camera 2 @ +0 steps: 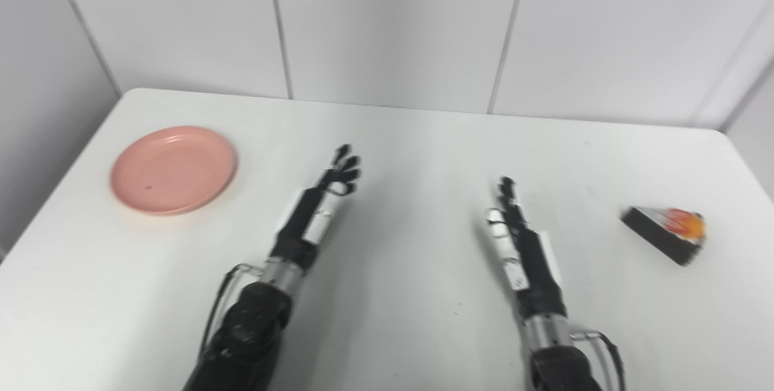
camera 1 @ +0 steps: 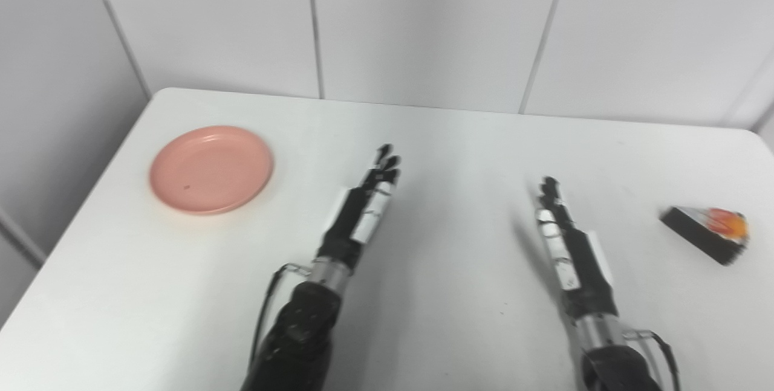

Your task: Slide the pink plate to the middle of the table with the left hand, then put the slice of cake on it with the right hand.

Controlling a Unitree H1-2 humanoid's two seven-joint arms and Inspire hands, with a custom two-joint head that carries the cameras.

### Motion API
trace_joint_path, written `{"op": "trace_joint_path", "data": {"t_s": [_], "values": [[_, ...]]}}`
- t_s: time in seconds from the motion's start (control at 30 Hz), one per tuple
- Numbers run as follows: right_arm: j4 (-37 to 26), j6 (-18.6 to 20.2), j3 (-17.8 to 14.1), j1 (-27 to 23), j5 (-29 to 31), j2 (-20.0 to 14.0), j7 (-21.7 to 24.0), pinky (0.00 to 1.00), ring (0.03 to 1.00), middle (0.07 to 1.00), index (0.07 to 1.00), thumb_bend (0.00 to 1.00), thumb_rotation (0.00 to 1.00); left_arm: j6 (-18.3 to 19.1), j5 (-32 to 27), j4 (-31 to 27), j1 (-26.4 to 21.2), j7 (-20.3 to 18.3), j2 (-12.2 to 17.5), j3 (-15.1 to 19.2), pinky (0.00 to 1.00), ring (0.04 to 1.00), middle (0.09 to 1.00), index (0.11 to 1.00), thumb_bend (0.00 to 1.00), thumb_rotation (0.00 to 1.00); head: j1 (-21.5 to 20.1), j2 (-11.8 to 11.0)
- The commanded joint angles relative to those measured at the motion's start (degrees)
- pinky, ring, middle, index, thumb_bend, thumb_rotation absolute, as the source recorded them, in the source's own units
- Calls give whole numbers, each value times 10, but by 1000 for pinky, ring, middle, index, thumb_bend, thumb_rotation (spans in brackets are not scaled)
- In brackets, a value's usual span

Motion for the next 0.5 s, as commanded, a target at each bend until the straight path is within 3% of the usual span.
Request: {"op": "trace_joint_path", "data": {"t_s": [0.0,0.23,0.47], "values": [[2,-34,-6,-9,9,-6,3,1000,1000,1000,1000,115,1000,-30,3,53,27,12,-6,-4,923,944,956,961,396,1000,-1,1],[18,-42,-12,-13,28,-10,12,1000,1000,1000,1000,81,1000,-63,-1,100,11,14,-15,-2,937,956,965,967,399,1000,27,-14],[14,-33,-17,-10,31,-13,14,1000,1000,1000,1000,127,1000,-84,7,117,4,20,-19,-5,917,952,972,972,376,1000,36,-14]]}}
